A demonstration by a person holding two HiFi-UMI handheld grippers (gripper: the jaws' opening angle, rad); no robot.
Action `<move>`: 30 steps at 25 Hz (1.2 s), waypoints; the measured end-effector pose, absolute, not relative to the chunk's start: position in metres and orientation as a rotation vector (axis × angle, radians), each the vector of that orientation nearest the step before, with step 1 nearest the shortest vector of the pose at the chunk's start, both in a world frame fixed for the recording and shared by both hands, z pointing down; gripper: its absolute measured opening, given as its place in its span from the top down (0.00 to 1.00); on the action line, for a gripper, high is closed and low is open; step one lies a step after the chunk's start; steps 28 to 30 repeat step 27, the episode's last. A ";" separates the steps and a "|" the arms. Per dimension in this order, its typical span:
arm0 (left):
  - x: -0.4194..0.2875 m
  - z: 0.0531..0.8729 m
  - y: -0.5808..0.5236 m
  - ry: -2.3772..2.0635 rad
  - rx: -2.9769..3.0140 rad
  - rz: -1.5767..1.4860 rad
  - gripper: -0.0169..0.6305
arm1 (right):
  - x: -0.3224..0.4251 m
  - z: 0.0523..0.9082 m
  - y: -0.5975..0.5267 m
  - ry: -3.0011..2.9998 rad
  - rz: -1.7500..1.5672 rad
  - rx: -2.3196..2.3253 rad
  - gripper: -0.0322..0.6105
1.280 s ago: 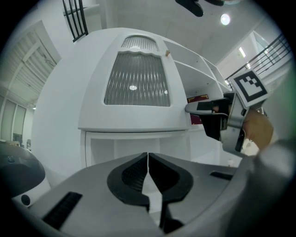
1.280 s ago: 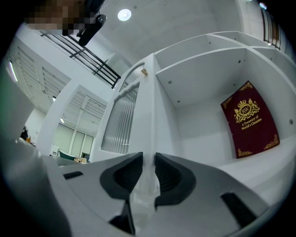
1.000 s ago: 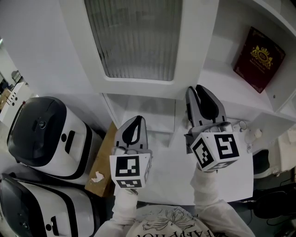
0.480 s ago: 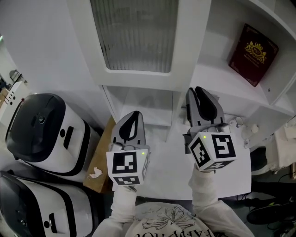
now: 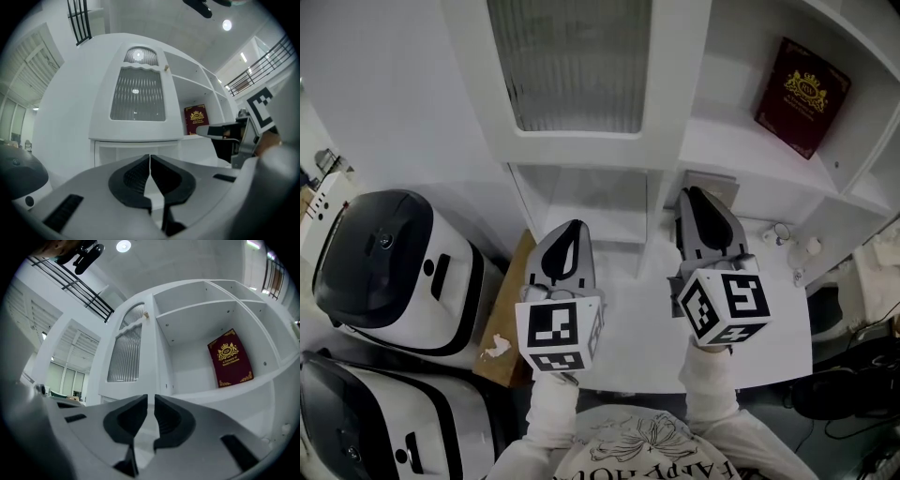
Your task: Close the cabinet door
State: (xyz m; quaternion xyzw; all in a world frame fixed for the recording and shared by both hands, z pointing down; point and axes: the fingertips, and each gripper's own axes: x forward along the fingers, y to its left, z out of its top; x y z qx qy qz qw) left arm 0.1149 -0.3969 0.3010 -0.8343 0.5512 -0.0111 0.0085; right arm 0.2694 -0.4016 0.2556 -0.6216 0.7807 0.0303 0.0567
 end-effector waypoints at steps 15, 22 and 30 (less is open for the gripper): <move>0.113 0.292 -0.389 1.588 -2.695 -0.038 0.96 | 0.253 0.267 -0.380 2.314 0.064 -2.025 0.90; 0.112 0.292 -0.384 1.555 -2.723 -0.039 0.96 | 0.253 0.269 -0.371 2.284 0.053 -2.071 0.91; 0.108 0.292 -0.382 1.546 -2.725 -0.040 0.96 | 0.252 0.271 -0.367 2.272 0.052 -2.085 0.91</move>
